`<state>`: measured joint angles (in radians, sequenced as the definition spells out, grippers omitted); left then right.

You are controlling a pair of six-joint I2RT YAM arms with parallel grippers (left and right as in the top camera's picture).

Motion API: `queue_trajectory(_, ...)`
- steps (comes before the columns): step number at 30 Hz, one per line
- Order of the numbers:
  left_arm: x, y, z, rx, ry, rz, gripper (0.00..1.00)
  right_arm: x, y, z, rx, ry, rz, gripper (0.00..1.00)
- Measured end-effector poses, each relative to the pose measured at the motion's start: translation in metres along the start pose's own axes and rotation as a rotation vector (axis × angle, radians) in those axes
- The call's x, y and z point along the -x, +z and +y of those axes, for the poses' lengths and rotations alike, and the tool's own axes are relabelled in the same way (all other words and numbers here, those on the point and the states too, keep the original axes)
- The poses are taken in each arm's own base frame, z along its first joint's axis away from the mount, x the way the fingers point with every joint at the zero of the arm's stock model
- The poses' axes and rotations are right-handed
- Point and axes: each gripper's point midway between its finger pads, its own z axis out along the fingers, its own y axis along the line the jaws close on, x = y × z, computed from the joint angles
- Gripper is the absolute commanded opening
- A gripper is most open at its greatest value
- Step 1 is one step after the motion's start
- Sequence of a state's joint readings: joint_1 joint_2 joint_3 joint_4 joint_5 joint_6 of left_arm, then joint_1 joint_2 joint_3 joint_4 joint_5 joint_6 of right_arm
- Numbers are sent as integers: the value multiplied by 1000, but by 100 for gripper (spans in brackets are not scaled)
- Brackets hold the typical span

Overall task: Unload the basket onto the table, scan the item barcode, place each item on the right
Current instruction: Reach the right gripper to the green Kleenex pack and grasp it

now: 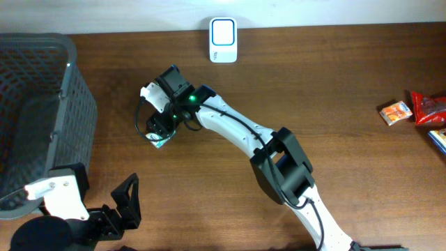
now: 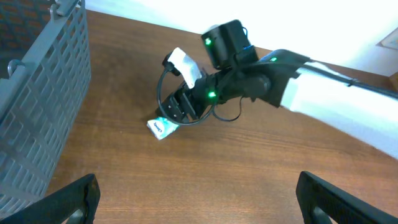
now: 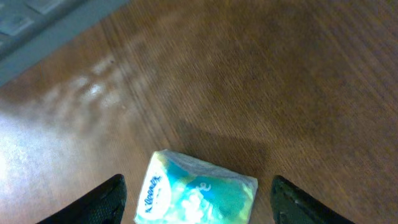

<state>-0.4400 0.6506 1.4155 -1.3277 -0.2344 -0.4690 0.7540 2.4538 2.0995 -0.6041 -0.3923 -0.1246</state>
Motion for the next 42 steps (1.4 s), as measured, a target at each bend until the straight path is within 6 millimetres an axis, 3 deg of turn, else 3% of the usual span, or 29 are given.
queue_trajectory(1,0,0,0,0,0,0,99,-3,5,-2,-6,3,7,49)
queue_trajectory(5,0,0,0,0,0,0,99,-22,16,-5,-14,28,59,49)
queue_trajectory(9,0,0,0,0,0,0,99,-44,13,-6,-29,60,150,50)
queue_trajectory(17,0,0,0,0,0,0,99,-88,-30,11,-35,145,384,62)
queue_trajectory(20,0,0,0,0,0,0,99,-85,-48,9,-84,142,404,66)
queue_trajectory(25,0,0,0,0,0,0,99,-51,-66,-8,-193,36,305,66)
queue_trajectory(27,0,0,0,0,0,0,99,-48,-66,-9,-180,-60,300,65)
queue_trajectory(29,0,0,0,0,0,0,99,-48,-65,-5,-136,-162,303,54)
queue_trajectory(31,0,0,0,0,0,0,99,-47,-63,-1,-99,-219,300,51)
queue_trajectory(34,0,0,0,0,0,0,99,-58,-52,4,-34,-267,321,52)
queue_trajectory(38,0,0,0,0,0,0,99,-87,-32,12,70,-250,390,52)
queue_trajectory(42,0,0,0,0,0,0,99,-102,-34,20,123,-224,439,51)
